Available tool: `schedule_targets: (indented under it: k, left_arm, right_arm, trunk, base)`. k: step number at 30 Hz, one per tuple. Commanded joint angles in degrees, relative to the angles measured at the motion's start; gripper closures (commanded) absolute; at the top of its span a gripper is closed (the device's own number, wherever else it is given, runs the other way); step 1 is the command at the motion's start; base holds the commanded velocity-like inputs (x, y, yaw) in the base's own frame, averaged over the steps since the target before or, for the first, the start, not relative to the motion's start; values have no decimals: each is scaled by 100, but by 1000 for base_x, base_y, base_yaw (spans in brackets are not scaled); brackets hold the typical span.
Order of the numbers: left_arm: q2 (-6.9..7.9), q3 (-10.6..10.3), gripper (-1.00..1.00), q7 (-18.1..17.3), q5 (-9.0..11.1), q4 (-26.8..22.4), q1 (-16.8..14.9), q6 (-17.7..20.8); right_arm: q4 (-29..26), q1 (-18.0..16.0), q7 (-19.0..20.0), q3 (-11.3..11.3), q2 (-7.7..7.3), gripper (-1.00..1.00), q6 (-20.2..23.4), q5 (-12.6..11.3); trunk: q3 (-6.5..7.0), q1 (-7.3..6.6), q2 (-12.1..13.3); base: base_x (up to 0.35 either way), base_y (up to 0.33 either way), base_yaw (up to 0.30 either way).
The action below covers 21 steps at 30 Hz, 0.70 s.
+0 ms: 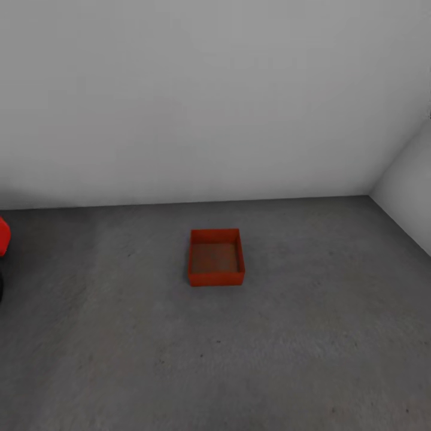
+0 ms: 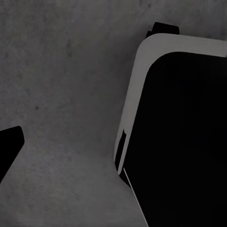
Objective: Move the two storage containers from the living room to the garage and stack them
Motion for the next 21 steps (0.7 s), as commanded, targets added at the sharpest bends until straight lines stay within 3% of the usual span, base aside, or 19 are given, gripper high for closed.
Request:
schedule_targets:
  k: [1, 21]
  left_arm:
    - [0, -49, -100, 1, 47, 4, -2, -17]
    - [0, -52, -100, 1, 40, 4, -2, -18]
  right_arm:
    - [16, -5, -1, 49, 2, -100, -33, -42]
    - [16, -5, -1, 48, -24, -100, -40, -45]
  trunk:
    - [6, 0, -3]
    - [186, 0, -3]
  base:
    - [0, 0, 0]
    - [0, 0, 0]
